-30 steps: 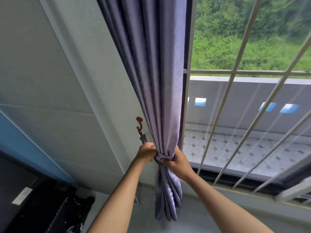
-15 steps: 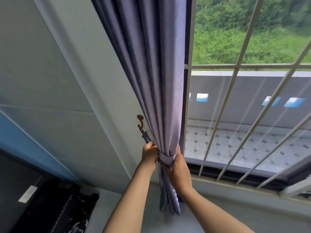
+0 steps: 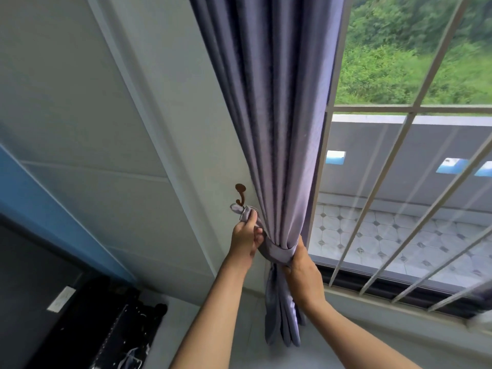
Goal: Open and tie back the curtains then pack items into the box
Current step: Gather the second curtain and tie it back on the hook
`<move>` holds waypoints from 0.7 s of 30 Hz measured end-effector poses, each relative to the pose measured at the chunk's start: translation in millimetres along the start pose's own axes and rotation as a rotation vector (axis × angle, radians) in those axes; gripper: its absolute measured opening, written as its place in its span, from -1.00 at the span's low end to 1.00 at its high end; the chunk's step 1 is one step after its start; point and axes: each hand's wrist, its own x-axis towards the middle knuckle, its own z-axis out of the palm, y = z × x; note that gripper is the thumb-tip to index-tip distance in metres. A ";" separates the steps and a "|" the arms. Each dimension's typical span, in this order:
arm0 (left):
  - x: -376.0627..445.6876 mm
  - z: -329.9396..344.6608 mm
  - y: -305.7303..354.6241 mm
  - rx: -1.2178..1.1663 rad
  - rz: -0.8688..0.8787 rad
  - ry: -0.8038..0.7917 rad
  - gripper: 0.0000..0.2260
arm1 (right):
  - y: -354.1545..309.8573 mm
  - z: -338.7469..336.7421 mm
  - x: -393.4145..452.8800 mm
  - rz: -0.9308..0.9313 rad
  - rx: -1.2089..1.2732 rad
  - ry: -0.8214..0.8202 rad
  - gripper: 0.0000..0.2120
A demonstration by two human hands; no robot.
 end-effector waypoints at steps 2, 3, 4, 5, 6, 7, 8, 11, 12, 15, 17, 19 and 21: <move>4.8 -2.2 3.2 -0.002 0.023 0.006 -0.80 | -3.9 1.4 -0.1 0.011 0.016 -0.012 -0.45; 7.7 -3.4 4.7 -0.002 0.039 0.010 -0.80 | -6.3 1.9 -0.4 0.015 0.024 -0.016 -0.46; 11.1 -4.8 5.5 -0.002 0.064 0.016 -0.79 | -8.4 2.3 -0.6 0.021 0.033 -0.015 -0.46; 14.5 -6.3 5.5 0.010 0.095 0.027 -0.78 | -9.3 3.2 -0.5 0.025 0.039 -0.012 -0.44; 17.5 -7.6 5.3 0.028 0.123 0.040 -0.76 | -9.1 4.3 0.2 0.035 0.040 -0.009 -0.41; 20.0 -8.3 5.0 0.052 0.149 0.058 -0.75 | -8.8 5.1 1.0 0.043 0.034 -0.012 -0.38; 22.3 -8.7 4.8 0.078 0.171 0.075 -0.73 | -8.3 5.7 2.1 0.048 0.019 -0.021 -0.35; 31.0 -7.7 7.8 0.155 0.197 0.156 -0.66 | -9.4 4.5 6.5 0.049 -0.025 -0.053 -0.31; 35.8 -8.2 9.0 0.186 0.205 0.187 -0.64 | -10.3 4.4 7.9 0.051 -0.032 -0.063 -0.32; 49.6 -9.1 9.4 0.338 0.253 0.226 -0.65 | -12.5 4.9 9.8 0.057 -0.046 -0.072 -0.35; 55.6 -7.8 7.9 0.434 0.273 0.248 -0.64 | -12.2 6.2 10.7 0.073 -0.053 -0.069 -0.35; 56.3 -3.9 9.8 0.488 0.301 0.287 -0.62 | -12.4 7.9 11.7 0.085 -0.050 -0.069 -0.37; 56.0 0.6 10.8 0.502 0.305 0.319 -0.62 | -12.9 10.0 13.1 0.085 -0.049 -0.066 -0.37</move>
